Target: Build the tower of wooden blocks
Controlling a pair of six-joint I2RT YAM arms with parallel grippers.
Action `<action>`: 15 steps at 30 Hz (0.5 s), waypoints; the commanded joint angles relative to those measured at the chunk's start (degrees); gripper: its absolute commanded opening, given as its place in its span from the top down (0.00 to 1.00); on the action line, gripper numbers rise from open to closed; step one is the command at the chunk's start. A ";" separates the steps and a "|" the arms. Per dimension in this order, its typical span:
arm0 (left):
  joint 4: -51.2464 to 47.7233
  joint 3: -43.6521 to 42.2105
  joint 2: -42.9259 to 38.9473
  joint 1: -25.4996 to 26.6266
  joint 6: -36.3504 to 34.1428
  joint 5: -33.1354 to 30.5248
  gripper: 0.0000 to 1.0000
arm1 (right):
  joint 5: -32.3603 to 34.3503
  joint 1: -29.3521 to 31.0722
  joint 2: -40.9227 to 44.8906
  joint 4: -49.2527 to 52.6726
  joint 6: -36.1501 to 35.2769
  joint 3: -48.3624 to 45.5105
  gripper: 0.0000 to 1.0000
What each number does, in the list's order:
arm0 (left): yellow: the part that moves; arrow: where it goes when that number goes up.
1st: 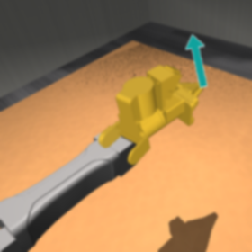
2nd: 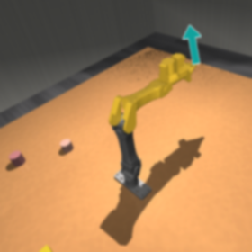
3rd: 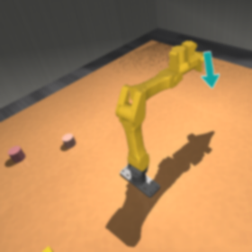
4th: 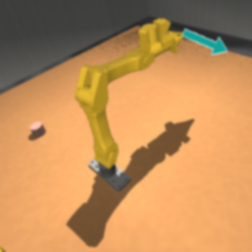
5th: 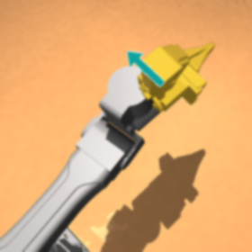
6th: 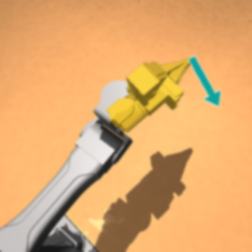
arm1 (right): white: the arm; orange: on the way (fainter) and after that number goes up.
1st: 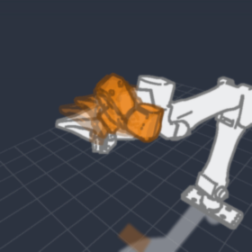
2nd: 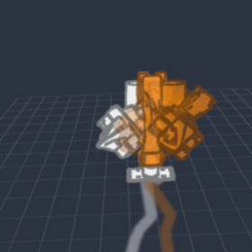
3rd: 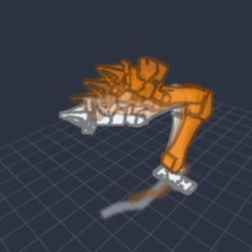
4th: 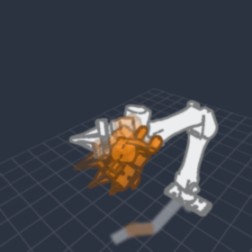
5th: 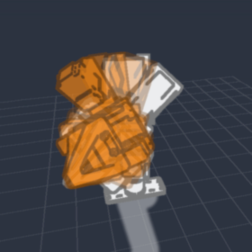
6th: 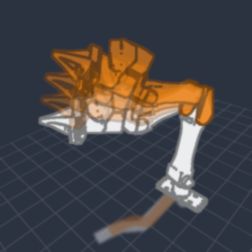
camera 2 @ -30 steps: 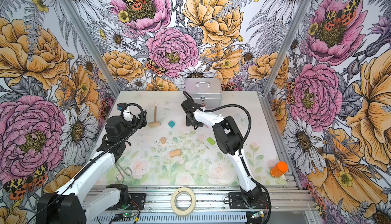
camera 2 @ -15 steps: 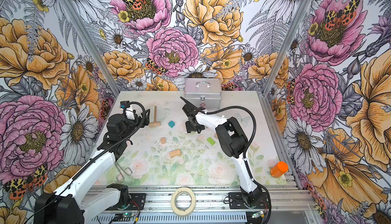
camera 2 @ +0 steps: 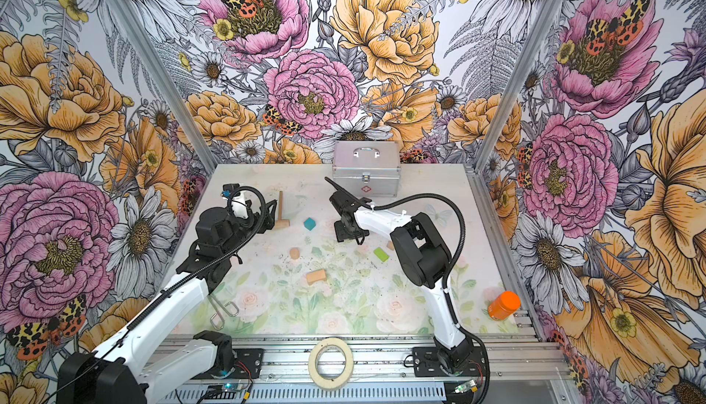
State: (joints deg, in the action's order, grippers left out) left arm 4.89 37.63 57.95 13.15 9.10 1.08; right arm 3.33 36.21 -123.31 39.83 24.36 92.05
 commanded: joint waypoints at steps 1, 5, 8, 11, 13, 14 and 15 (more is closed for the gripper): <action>-0.49 1.39 -1.22 0.69 0.33 -1.08 0.13 | 0.75 0.58 3.17 -2.00 -0.29 -0.92 0.48; -0.65 1.26 -1.45 1.00 0.30 -1.43 0.13 | 0.80 0.53 3.48 -2.02 -1.43 -1.26 0.43; -0.80 1.20 -1.61 1.27 0.11 -1.69 0.13 | 0.38 0.53 3.62 -1.95 -2.47 -1.34 0.43; -0.93 1.16 -1.88 1.48 -0.05 -2.06 0.13 | -0.23 0.62 3.66 -1.95 -3.66 -1.34 0.43; -0.93 1.07 -2.05 1.71 -0.30 -2.18 0.13 | -0.67 0.66 3.66 -1.95 -4.51 -1.34 0.43; -0.95 1.04 -2.17 1.78 -0.33 -2.26 0.13 | -1.02 0.64 3.61 -1.91 -4.94 -1.30 0.44; -0.96 1.04 -2.19 1.86 -0.38 -2.38 0.13 | -1.21 0.62 3.52 -1.90 -5.15 -1.30 0.43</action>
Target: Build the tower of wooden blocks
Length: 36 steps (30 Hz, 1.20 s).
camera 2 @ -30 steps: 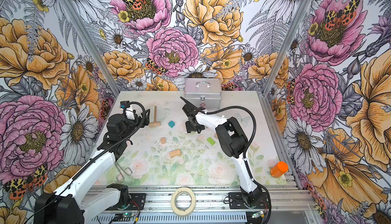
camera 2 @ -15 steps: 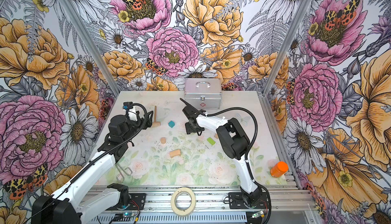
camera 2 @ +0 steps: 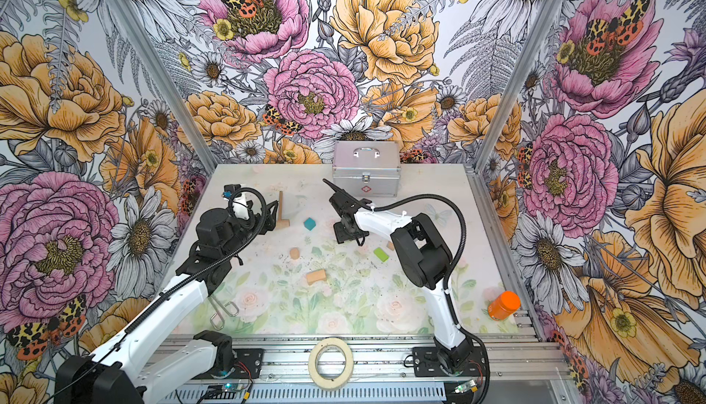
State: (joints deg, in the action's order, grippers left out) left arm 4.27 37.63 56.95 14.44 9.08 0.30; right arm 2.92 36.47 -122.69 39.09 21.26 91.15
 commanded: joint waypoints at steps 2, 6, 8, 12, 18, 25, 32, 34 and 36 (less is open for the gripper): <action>-0.41 0.96 -1.23 0.77 -0.38 -1.83 0.13 | -0.90 0.35 2.87 -1.12 -2.36 -0.53 0.43; -0.49 0.94 -1.36 1.21 -0.72 -2.38 0.13 | -0.93 0.38 2.74 -1.21 -2.21 -0.38 0.40; -0.57 0.95 -1.40 1.28 -0.84 -2.46 0.13 | -1.08 0.39 2.71 -1.21 -2.17 -0.29 0.36; -0.58 0.79 -1.58 1.48 -1.00 -2.56 0.13 | -1.07 0.35 2.83 -1.21 -1.93 -0.09 0.30; -0.58 0.79 -1.70 1.52 -1.08 -2.54 0.13 | -1.13 0.36 3.44 -1.21 -1.47 0.77 0.22; -0.60 0.78 -1.71 1.64 -1.39 -2.61 0.13 | -0.40 0.37 5.11 -1.12 -1.47 1.49 0.17; -0.58 1.30 -1.59 1.96 -0.92 -2.23 0.13 | 4.13 0.27 11.95 -1.21 -1.22 1.14 0.16; -0.65 1.72 -1.13 2.12 -0.56 -1.97 0.13 | 6.42 0.27 14.54 -1.29 -1.12 0.83 0.16; -0.89 2.35 -0.35 2.30 -0.07 -1.45 0.13 | 8.36 0.24 17.19 -1.75 -1.11 0.23 0.16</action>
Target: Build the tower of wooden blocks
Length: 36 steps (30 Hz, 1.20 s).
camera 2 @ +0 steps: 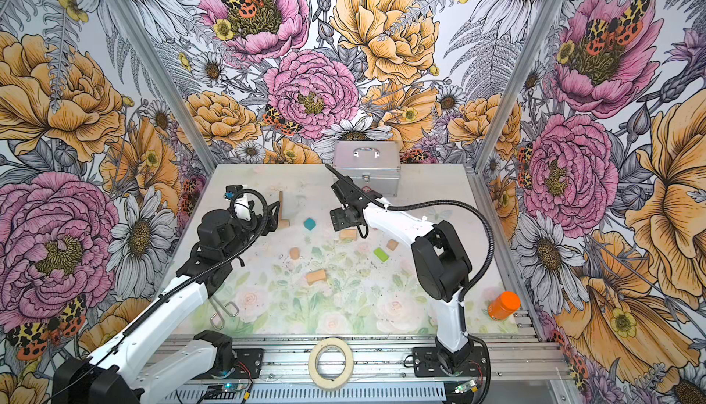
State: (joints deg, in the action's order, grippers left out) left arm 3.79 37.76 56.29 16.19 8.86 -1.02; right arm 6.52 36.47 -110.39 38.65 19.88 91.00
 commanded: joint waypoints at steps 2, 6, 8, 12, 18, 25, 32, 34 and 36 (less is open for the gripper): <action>-0.84 3.24 1.29 0.79 0.52 0.54 0.13 | 6.35 0.03 8.13 -2.97 0.34 -1.17 0.16; -1.16 4.55 3.03 1.82 1.15 0.93 0.13 | 8.10 -0.08 14.73 -8.75 0.12 -5.89 0.15; -1.14 5.09 3.85 2.40 1.63 0.61 0.14 | 12.91 -0.10 18.43 -13.21 1.91 -9.11 0.08; -2.16 6.68 5.43 2.91 2.87 0.41 0.15 | 23.74 -0.04 24.33 -20.27 7.47 -15.28 0.00; -2.64 8.14 7.25 4.18 3.70 0.31 0.15 | 33.90 0.18 29.87 -25.37 17.59 -19.93 0.00; -4.23 10.60 8.97 6.15 6.24 0.65 0.17 | 28.73 -1.46 32.50 -31.74 20.48 -22.43 0.00; -16.78 17.66 12.72 11.05 8.64 0.30 0.21 | 27.22 -4.52 31.48 -32.96 20.05 -19.85 0.06; -22.10 19.73 14.34 13.95 9.13 -0.38 0.22 | 27.38 -4.56 31.31 -31.68 20.85 -19.55 0.08; -27.39 21.67 16.07 16.69 9.98 -1.72 0.22 | 27.61 -4.60 30.79 -29.83 21.62 -19.81 0.08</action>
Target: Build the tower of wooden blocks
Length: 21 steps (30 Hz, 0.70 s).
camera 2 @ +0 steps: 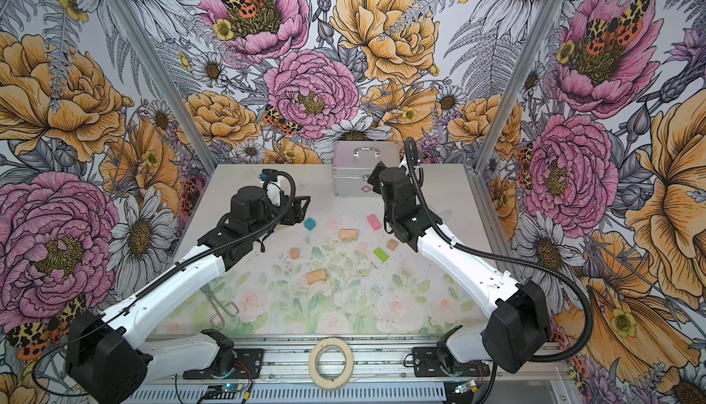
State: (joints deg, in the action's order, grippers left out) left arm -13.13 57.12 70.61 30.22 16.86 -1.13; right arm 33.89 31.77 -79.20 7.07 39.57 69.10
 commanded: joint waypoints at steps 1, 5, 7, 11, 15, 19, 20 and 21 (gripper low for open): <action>-13.66 3.52 2.70 4.07 2.77 -2.41 0.22 | 0.30 0.01 -0.89 3.24 1.74 2.14 0.06; -27.87 7.88 7.14 6.95 7.13 -3.27 0.21 | 2.01 -1.24 -2.71 10.78 1.59 4.19 0.03; -31.59 8.12 8.21 8.14 9.75 -3.37 0.21 | 1.87 -2.37 -2.57 11.77 1.76 3.69 0.03; -32.04 5.23 8.05 10.79 13.63 -1.19 0.18 | -0.68 -4.58 -2.02 11.74 2.80 2.03 0.03; -32.23 2.52 8.49 12.38 17.06 -1.02 0.17 | -3.10 -5.76 -2.20 11.85 3.23 1.46 0.02; -32.54 0.49 9.43 12.76 20.20 -1.44 0.17 | -4.43 -6.34 -2.45 12.21 3.91 1.64 0.00; -33.07 0.36 9.75 12.77 21.11 -2.06 0.17 | -4.55 -6.35 -2.55 12.48 4.06 1.73 0.00; -34.12 0.36 10.26 12.76 22.77 -3.77 0.17 | -4.70 -6.42 -2.62 12.65 4.05 1.77 0.00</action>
State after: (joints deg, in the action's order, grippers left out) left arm -45.28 58.13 79.96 42.81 34.68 -2.55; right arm 30.57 25.61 -81.52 18.74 42.68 71.29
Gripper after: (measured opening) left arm 0.834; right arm 0.996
